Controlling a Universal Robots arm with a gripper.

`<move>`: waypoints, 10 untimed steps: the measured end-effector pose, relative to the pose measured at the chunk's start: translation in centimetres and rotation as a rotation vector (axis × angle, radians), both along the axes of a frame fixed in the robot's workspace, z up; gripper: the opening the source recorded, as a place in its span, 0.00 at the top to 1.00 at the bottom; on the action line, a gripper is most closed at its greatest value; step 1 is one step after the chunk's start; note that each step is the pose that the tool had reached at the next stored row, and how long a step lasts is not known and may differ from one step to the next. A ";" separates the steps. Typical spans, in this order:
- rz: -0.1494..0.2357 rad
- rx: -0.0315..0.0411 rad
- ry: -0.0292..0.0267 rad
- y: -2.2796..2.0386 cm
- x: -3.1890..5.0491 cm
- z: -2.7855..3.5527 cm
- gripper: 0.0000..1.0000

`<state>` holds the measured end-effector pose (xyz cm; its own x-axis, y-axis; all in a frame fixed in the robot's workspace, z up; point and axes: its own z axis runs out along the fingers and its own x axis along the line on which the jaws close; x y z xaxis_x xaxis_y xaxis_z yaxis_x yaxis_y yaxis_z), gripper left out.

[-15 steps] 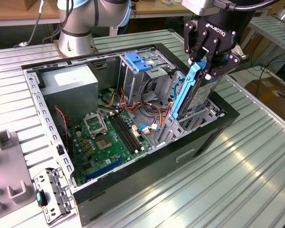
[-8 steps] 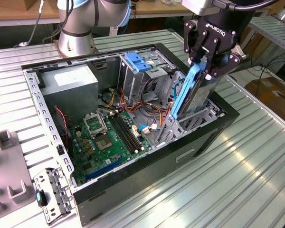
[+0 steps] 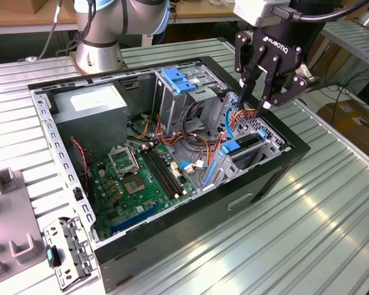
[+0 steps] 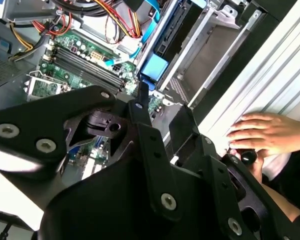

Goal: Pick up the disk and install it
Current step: 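Insert the disk into the insertion slot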

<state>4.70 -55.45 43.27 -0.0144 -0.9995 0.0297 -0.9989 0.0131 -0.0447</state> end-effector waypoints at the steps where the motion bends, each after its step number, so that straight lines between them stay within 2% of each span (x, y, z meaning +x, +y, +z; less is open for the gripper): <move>1: -0.001 -0.0001 0.0003 0.00 0.10 -0.20 0.55; 2: -0.002 0.0001 0.0006 0.00 0.18 -0.39 0.57; 3: -0.002 0.0000 0.0013 0.00 0.25 -0.63 0.64; 4: -0.002 0.0000 0.0019 0.00 0.29 -0.79 0.64; 8: -0.003 -0.0001 0.0060 0.00 0.50 -1.73 0.88; 10: -0.004 -0.0001 0.0094 0.00 0.59 -2.20 0.89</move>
<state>5.28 -55.46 41.08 -0.0178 -0.9994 0.0299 -0.9992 0.0167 -0.0353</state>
